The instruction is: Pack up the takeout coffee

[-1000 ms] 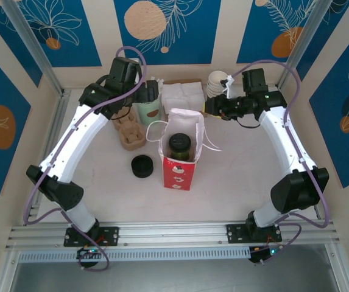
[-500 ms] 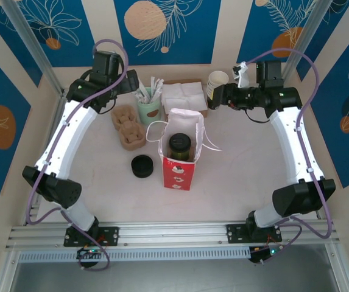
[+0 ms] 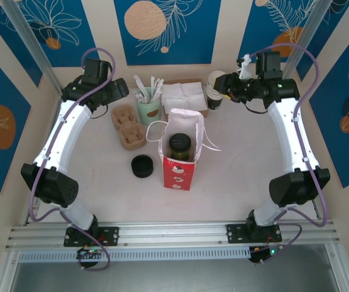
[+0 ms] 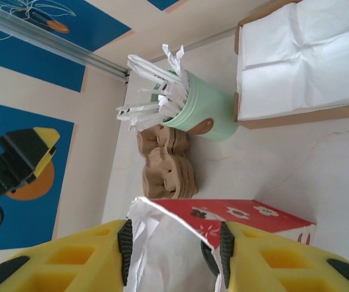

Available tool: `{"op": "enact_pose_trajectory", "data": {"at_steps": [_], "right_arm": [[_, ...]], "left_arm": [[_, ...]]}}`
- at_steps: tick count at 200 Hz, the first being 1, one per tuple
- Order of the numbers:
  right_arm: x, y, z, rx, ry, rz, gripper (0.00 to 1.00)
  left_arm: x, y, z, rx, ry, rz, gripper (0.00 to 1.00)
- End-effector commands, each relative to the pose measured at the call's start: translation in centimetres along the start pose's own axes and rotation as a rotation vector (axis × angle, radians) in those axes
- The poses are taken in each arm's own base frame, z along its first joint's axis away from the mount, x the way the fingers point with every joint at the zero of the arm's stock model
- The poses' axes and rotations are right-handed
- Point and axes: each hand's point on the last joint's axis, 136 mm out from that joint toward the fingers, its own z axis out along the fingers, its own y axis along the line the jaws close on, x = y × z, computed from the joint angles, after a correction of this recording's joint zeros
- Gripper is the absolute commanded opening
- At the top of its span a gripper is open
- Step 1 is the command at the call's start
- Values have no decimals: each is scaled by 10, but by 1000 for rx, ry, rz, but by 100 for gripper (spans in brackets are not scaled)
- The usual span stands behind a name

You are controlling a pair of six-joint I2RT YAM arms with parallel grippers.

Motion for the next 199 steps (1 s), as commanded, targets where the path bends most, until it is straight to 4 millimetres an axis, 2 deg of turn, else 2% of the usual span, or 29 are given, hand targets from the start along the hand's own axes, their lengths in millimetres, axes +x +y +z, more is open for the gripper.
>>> {"op": "enact_pose_trajectory", "data": {"at_steps": [1, 31, 68, 91, 121, 138, 166, 181, 199], "right_arm": [[-8, 6, 7, -15, 5, 23, 44], [-16, 8, 22, -22, 12, 17, 43], [-37, 10, 41, -43, -18, -2, 43], [-48, 20, 49, -86, -9, -9, 39], [-52, 37, 51, -133, 9, -32, 38], [-46, 48, 44, -160, 23, -50, 39], [-28, 48, 31, -122, 45, -45, 39], [-13, 50, 21, -121, 60, -35, 38], [7, 48, 8, -105, 58, -31, 38]], "left_arm": [[-3, -16, 8, 92, 15, -9, 88], [-16, -29, 16, 126, 4, 9, 87], [-41, -49, 32, 173, -46, 70, 86], [-58, -60, 42, 207, -78, 100, 84], [-74, -62, 52, 214, -100, 93, 78], [-79, -59, 52, 216, -109, 75, 78], [-79, -58, 48, 229, -99, 80, 77], [-69, -54, 47, 218, -52, 79, 73], [-46, -53, 47, 236, 31, 71, 71]]}}
